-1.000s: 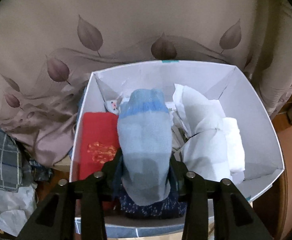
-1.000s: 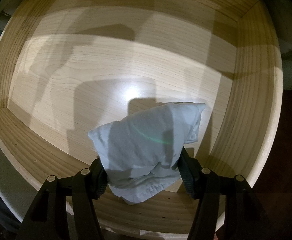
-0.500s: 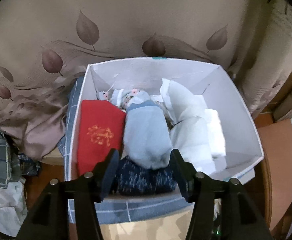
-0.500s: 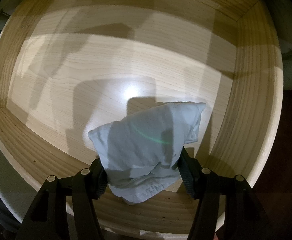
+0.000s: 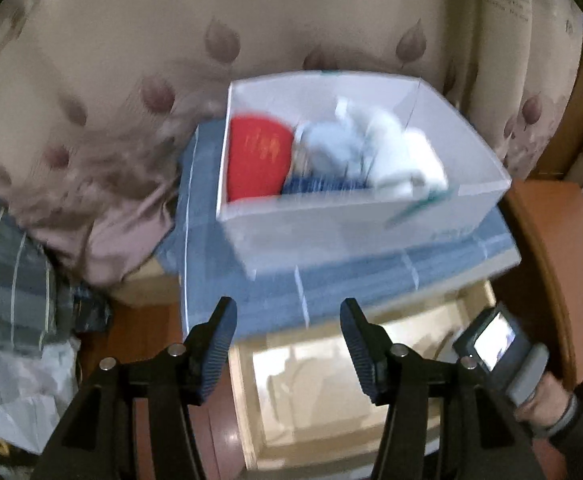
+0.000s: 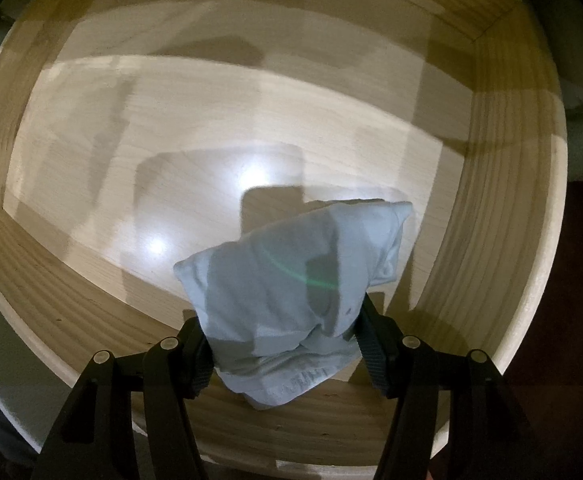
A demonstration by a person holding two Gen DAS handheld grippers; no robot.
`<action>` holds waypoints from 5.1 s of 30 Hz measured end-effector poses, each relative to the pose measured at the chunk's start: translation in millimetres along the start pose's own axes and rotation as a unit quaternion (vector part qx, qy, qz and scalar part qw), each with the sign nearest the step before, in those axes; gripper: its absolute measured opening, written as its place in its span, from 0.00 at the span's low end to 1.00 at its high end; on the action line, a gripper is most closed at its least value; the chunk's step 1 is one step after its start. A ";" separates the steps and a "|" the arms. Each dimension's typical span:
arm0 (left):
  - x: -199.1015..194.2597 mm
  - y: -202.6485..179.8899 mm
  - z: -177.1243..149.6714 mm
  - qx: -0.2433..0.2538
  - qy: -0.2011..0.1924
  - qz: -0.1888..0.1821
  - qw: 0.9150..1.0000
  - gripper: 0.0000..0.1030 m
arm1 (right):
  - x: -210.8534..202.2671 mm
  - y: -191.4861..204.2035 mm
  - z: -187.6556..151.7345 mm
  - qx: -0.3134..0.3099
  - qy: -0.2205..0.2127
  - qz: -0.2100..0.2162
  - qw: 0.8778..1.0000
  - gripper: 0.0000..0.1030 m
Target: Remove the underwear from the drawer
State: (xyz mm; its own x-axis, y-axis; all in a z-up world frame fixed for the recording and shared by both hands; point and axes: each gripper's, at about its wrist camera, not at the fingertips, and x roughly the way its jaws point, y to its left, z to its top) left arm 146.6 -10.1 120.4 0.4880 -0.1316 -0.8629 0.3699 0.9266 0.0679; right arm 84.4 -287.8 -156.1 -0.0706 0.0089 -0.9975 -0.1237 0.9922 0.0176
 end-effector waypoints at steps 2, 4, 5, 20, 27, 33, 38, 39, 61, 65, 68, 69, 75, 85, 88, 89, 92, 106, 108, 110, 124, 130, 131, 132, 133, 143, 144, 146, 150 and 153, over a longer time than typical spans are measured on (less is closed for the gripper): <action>6.4 0.3 -21.2 -0.009 0.005 0.013 1.000 0.53 | 1.1 0.5 0.0 -0.002 0.003 -0.003 1.000 0.56; 16.2 -0.6 -43.1 -0.020 0.009 0.030 0.999 0.53 | 3.5 6.6 2.7 -0.003 0.007 -0.007 1.000 0.56; 20.4 -2.6 -53.5 -0.023 0.009 0.037 0.999 0.53 | 4.5 6.9 2.8 -0.005 0.011 -0.010 1.000 0.56; 74.1 -27.4 -125.3 -0.037 0.011 0.104 0.994 0.53 | 1.4 15.1 6.5 -0.017 -0.015 -0.029 0.999 0.50; 81.7 -23.4 -131.2 -0.063 0.011 0.099 0.993 0.53 | -19.4 13.9 0.2 -0.009 -0.078 -0.035 0.996 0.48; 79.7 -17.4 -134.7 -0.089 -0.001 0.099 0.991 0.53 | -51.7 7.6 -11.8 0.015 -0.163 -0.037 0.986 0.48; 73.7 -18.6 -136.2 -0.091 -0.020 0.106 0.990 0.53 | -92.3 2.6 -18.7 0.035 -0.233 -0.032 0.971 0.48; 72.7 -18.5 -136.4 -0.090 -0.022 0.106 0.990 0.53 | -103.4 5.3 -15.5 0.037 -0.244 -0.031 0.969 0.48; 68.6 -7.2 -136.8 -0.107 -0.033 0.098 0.989 0.53 | -296.2 1.2 26.9 0.046 -0.401 -0.020 0.915 0.49; 68.5 -6.6 -137.1 -0.109 -0.033 0.097 0.989 0.53 | -302.4 -2.9 53.1 0.055 -0.402 -0.016 0.914 0.49; 68.5 -5.9 -137.3 -0.113 -0.031 0.096 0.988 0.53 | -304.7 -4.2 75.4 0.055 -0.399 -0.023 0.915 0.49; 68.7 -5.0 -137.2 -0.114 -0.031 0.095 0.988 0.53 | -303.5 -4.6 82.2 0.056 -0.398 -0.024 0.915 0.49; 68.2 -1.5 -138.5 -0.122 -0.031 0.091 0.988 0.53 | -296.9 -5.4 121.2 0.055 -0.387 -0.038 0.920 0.49; 67.9 0.8 -138.3 -0.130 -0.029 0.089 0.987 0.53 | -272.7 -7.2 158.2 0.060 -0.363 -0.042 0.929 0.49; 67.6 1.1 -138.5 -0.131 -0.030 0.089 0.987 0.53 | -261.0 -8.2 166.1 0.066 -0.355 -0.039 0.932 0.49; 68.1 1.4 -138.5 -0.131 -0.029 0.088 0.987 0.53 | -259.2 -9.0 167.3 0.068 -0.354 -0.038 0.932 0.49; 68.3 1.7 -138.6 -0.131 -0.028 0.088 0.987 0.53 | -253.6 -12.5 172.4 0.075 -0.349 -0.030 0.934 0.50; 65.6 4.3 -140.1 -0.139 -0.030 0.088 0.986 0.53 | -261.0 -19.9 163.4 0.071 -0.351 -0.021 0.933 0.77; 65.2 4.2 -140.2 -0.139 -0.030 0.089 0.986 0.53 | -263.1 -17.5 162.4 0.063 -0.353 -0.017 0.933 0.79; 65.2 4.4 -140.2 -0.140 -0.030 0.090 0.986 0.53 | -266.0 -13.3 160.9 0.056 -0.355 -0.020 0.933 0.82; 64.1 4.2 -139.8 -0.139 -0.032 0.090 0.986 0.53 | -320.3 6.5 90.6 0.031 -0.396 0.001 0.918 0.91; 63.3 0.8 -139.1 -0.133 -0.032 0.092 0.986 0.53 | -323.3 12.5 26.5 0.030 -0.408 0.004 0.913 0.97; 63.3 -0.8 -139.2 -0.132 -0.033 0.093 0.986 0.53 | -318.2 13.7 15.4 0.031 -0.408 0.008 0.912 0.97; 62.5 -1.8 -139.5 -0.131 -0.034 0.093 0.986 0.53 | -310.5 14.4 3.1 0.034 -0.407 0.009 0.913 0.98; 62.2 -2.9 -139.8 -0.130 -0.034 0.091 0.987 0.53 | -301.2 14.8 -6.6 0.039 -0.407 0.011 0.913 0.98; 54.7 -17.1 -149.9 -0.110 -0.035 0.084 0.990 0.53 | -171.0 18.8 -65.4 0.102 -0.381 -0.010 0.919 0.98; 53.3 -19.5 -151.8 -0.107 -0.036 0.084 0.990 0.53 | -163.6 19.0 -67.1 0.106 -0.377 -0.015 0.920 0.98; 51.0 -22.9 -154.8 -0.105 -0.037 0.082 0.990 0.53 | -151.5 18.6 -69.7 0.111 -0.373 -0.016 0.921 0.98; 48.9 -27.9 -158.1 -0.103 -0.038 0.084 0.990 0.53 | -137.8 21.5 -70.6 0.107 -0.367 -0.023 0.924 0.98; 49.2 -31.1 -157.5 -0.097 -0.039 0.088 0.991 0.53 | -132.6 19.4 -70.1 0.107 -0.360 -0.019 0.927 0.98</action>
State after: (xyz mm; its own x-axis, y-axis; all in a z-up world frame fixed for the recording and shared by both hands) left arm 34.6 10.1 -3.1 0.5940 0.0180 -0.8043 0.1182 0.9870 0.1094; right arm 22.0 -278.4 -18.6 0.6182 -0.0224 -0.7857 0.0926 0.9947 0.0446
